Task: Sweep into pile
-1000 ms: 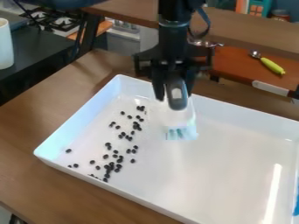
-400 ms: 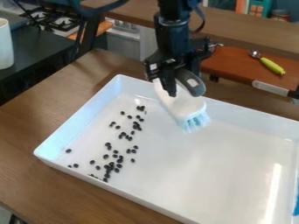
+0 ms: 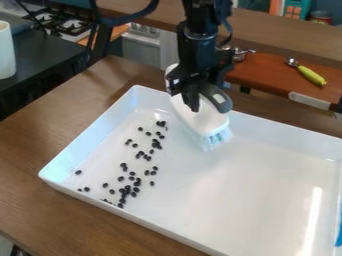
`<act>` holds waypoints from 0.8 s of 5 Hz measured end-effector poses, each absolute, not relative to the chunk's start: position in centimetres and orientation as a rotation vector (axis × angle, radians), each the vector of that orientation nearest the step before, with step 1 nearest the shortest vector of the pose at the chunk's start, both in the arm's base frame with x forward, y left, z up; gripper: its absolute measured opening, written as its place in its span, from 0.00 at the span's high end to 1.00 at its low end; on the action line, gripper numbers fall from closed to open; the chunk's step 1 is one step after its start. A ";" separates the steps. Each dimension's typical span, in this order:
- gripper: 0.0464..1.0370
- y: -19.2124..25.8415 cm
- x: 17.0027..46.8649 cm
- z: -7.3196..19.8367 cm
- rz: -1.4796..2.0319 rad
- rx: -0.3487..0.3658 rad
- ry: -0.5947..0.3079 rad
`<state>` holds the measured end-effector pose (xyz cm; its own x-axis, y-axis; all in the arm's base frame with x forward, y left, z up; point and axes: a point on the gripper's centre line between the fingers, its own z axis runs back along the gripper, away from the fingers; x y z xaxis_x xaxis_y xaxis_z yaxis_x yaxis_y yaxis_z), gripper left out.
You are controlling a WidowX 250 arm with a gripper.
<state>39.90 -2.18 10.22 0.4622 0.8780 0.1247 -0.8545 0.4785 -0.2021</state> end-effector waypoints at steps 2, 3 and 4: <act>0.55 -1.4 40.5 9.1 1.114 -0.078 -0.242; 0.55 -0.9 40.7 9.2 1.137 -0.077 -0.256; 0.55 -0.4 39.9 7.8 1.146 -0.048 -0.247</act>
